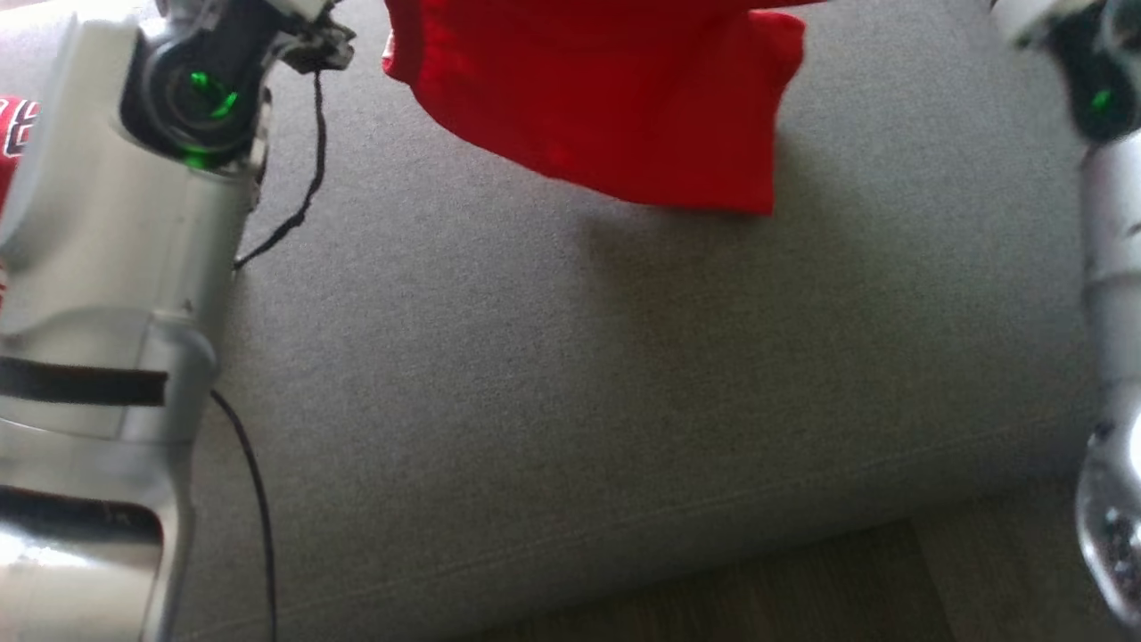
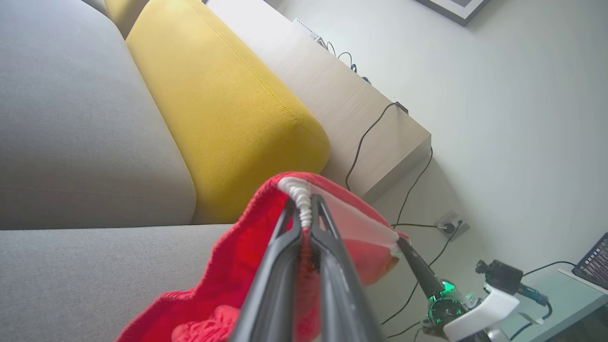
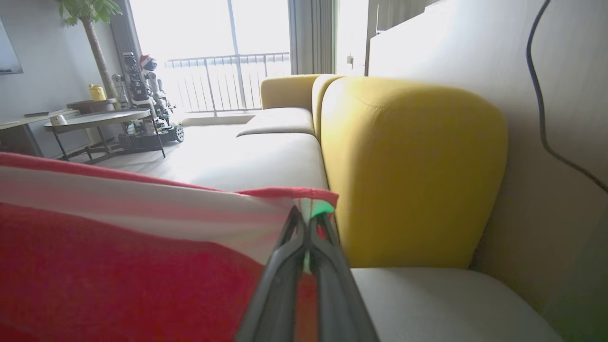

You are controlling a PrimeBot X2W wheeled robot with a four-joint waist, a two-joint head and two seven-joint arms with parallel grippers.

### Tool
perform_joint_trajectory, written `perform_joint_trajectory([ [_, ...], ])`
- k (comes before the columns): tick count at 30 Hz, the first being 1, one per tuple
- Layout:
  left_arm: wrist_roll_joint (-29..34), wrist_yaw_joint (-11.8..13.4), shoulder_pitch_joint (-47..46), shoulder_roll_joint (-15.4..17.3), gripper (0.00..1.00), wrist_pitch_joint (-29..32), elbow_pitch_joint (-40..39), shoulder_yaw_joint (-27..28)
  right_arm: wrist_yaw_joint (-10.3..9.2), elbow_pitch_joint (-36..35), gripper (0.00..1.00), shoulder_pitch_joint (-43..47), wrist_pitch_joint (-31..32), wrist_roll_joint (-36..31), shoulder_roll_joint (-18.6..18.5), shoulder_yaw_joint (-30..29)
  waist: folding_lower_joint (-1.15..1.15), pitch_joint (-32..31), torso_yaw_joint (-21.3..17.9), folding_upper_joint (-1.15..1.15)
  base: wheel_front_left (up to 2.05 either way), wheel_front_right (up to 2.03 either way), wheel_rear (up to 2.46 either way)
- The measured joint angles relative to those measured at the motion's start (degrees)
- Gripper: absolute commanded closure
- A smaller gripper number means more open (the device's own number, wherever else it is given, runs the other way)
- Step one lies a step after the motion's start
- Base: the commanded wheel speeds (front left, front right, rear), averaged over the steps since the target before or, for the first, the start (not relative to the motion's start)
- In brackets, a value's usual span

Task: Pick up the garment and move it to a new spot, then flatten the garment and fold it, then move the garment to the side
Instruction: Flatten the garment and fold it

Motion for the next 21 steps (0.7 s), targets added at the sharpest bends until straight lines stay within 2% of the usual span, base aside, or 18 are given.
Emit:
perform_joint_trajectory([
  [5,-1.29,-0.19,-2.09,1.67,1.00,0.96,-0.04,-0.57,0.00,2.78,1.00,-7.51,0.20,0.86,-1.16,3.69,0.00,0.51,-0.23,0.00,0.00,0.00,0.00],
  [10,1.59,-0.20,-8.11,4.03,1.00,-3.36,0.02,-2.79,0.00,7.70,1.00,-15.50,-0.67,0.40,-0.83,5.97,0.00,2.70,-0.52,0.00,0.00,0.00,0.00],
  [15,6.14,-0.21,-17.61,6.15,1.00,-12.27,0.26,-7.14,0.00,13.27,1.00,-24.56,-7.56,-2.35,0.20,6.06,0.00,6.28,-0.72,0.00,0.00,0.00,0.00],
  [21,11.77,-0.25,-28.32,9.51,1.00,-26.57,-0.22,-17.66,0.00,16.10,1.00,-33.20,-15.93,-8.95,0.44,3.77,0.01,11.49,-0.13,0.00,0.00,0.00,0.00],
])
